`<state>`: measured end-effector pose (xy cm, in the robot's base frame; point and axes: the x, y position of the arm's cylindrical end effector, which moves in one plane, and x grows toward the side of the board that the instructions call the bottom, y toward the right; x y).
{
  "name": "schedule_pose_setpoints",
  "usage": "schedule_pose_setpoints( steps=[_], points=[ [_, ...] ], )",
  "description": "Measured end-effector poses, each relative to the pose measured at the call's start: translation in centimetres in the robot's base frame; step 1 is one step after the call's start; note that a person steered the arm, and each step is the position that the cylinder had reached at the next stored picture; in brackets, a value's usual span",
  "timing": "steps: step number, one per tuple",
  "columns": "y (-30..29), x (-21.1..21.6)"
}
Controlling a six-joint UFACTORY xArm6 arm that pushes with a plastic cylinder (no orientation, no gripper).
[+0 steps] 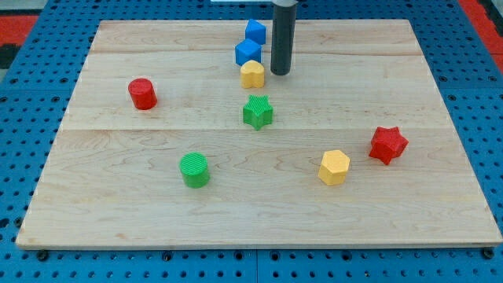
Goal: Push green circle to the green star
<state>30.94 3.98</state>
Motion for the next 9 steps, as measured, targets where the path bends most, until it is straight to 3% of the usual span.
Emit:
schedule_pose_setpoints(
  steps=[2, 3, 4, 5, 7, 8, 9],
  points=[
    [-2.5, 3.2],
    [-0.3, 4.0],
    [3.2, 8.4],
    [1.2, 10.3],
    [-3.1, 10.2],
    [-0.4, 14.0],
    [0.8, 23.1]
  ],
)
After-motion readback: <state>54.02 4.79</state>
